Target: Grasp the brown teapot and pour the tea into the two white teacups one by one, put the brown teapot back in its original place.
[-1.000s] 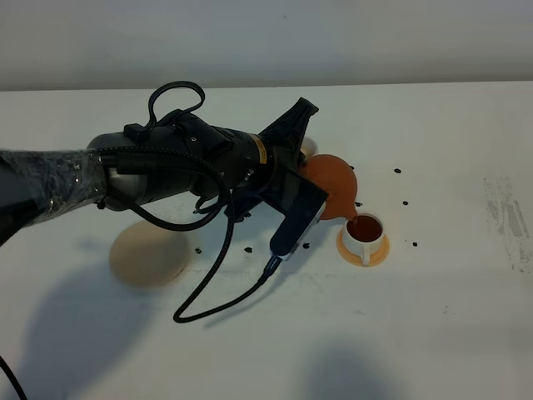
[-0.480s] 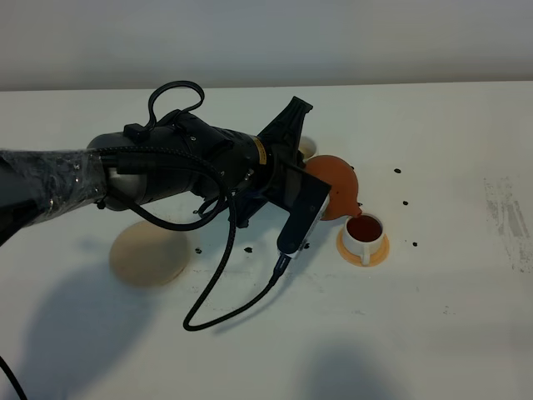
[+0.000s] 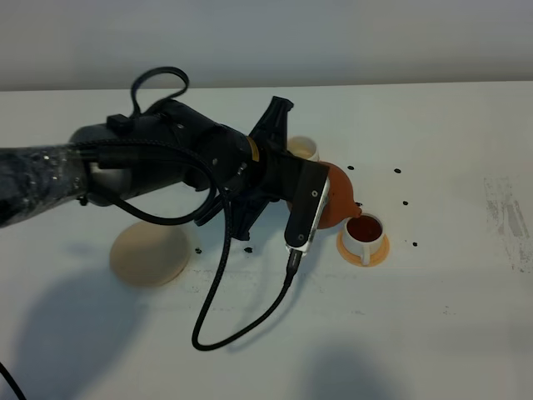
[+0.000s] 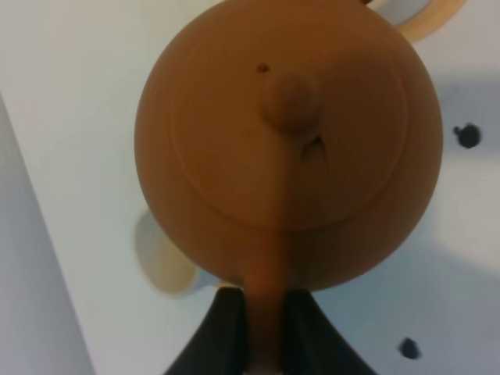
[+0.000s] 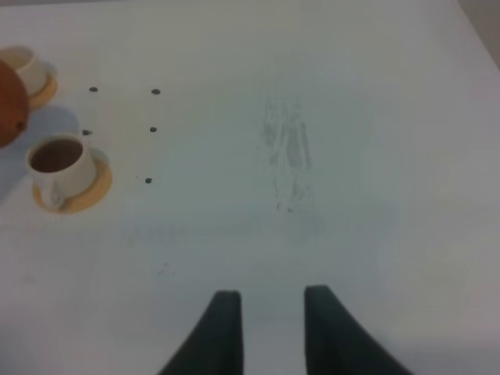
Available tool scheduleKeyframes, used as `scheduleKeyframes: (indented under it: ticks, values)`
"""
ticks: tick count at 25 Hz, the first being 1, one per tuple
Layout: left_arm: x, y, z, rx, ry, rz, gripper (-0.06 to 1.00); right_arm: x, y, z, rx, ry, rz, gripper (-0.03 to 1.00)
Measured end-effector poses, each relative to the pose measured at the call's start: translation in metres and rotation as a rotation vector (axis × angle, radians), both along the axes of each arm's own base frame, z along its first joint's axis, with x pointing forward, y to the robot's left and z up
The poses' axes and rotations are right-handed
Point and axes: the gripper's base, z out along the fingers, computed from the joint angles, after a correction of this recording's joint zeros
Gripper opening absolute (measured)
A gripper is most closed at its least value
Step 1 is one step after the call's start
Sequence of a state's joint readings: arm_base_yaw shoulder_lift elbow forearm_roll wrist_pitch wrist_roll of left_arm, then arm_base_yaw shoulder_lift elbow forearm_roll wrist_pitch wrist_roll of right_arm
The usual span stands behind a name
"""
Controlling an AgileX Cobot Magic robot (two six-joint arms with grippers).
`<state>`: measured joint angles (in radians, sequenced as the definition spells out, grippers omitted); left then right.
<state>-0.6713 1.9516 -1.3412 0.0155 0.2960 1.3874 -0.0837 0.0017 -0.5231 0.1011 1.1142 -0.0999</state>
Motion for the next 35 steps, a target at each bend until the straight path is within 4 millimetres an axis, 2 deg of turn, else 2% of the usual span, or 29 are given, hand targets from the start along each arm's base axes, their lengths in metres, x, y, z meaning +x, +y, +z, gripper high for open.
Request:
scheduleKeyframes:
  ticks: [11,14,21,29,35]
  values:
    - [-0.024,0.016,0.023,-0.065,0.291,0.327,0.09,0.000,0.000,0.000,0.000,0.000,0.000,0.22]
    - [-0.028,0.018,0.024,-0.081,0.353,0.415,0.09,0.000,0.000,0.000,0.000,0.000,0.000,0.22]
    - [-0.040,0.023,0.006,-0.091,0.457,0.507,0.09,0.000,0.000,0.000,0.000,0.000,0.000,0.22]
    - [-0.050,0.029,-0.022,-0.178,0.485,0.598,0.09,0.000,0.000,0.000,0.000,0.000,0.000,0.22]
    - [-0.055,0.032,-0.036,-0.253,0.489,0.664,0.09,0.000,0.000,0.000,0.000,0.000,0.000,0.22]
